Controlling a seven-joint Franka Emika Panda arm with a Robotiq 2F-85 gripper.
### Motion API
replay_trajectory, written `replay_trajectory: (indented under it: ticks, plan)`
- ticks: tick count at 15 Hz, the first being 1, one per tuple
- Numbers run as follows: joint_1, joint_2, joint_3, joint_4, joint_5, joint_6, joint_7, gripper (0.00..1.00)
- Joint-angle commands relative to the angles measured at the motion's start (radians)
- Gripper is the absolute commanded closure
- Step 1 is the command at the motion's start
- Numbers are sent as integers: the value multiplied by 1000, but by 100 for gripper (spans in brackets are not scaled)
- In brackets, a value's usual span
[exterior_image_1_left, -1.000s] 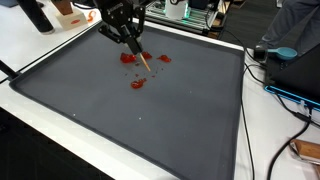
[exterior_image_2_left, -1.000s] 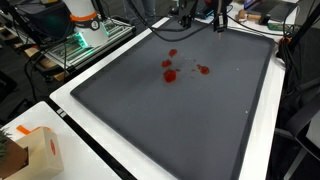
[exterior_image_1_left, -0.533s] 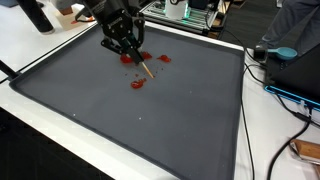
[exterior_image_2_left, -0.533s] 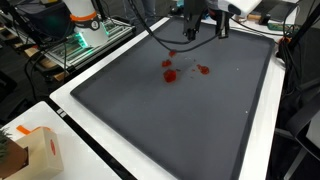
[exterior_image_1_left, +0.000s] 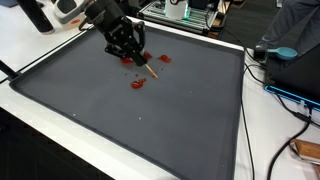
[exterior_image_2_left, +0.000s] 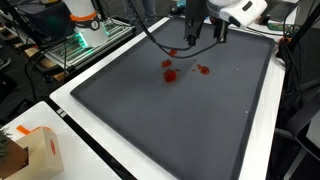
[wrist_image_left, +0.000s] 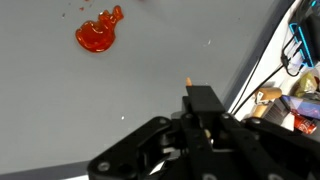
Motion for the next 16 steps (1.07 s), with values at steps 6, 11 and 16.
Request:
replay_trajectory:
  ticks: [6, 11, 16]
  plan:
    - [-24, 86, 9, 93, 6, -89, 43, 97]
    - [-42, 123, 17, 128, 21, -123, 35, 97]
    - [-45, 157, 21, 142, 37, -113, 41, 97]
